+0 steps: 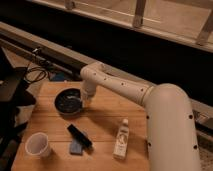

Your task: Pick up the ceramic bowl

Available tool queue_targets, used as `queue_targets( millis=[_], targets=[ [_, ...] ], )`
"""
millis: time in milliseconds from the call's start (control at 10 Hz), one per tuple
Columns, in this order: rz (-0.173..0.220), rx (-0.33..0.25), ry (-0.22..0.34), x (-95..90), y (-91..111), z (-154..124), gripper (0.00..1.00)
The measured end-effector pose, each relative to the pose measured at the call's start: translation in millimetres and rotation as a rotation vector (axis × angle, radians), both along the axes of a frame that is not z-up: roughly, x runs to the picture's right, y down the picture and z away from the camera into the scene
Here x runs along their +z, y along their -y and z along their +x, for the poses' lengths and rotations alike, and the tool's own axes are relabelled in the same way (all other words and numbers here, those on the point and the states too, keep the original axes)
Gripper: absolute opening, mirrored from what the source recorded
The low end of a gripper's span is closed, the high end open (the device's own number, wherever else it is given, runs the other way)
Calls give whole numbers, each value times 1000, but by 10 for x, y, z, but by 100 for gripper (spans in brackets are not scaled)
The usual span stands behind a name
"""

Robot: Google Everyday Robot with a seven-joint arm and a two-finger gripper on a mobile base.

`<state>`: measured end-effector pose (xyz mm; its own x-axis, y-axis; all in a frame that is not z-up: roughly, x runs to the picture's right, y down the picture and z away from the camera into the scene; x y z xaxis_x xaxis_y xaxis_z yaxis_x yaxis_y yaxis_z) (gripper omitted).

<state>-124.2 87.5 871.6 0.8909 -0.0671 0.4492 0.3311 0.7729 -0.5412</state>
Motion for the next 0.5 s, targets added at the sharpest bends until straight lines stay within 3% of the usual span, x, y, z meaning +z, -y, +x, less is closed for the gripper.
queue_targets(
  millis=[500],
  targets=[
    [30, -49, 74, -127, 76, -128, 63]
  ],
)
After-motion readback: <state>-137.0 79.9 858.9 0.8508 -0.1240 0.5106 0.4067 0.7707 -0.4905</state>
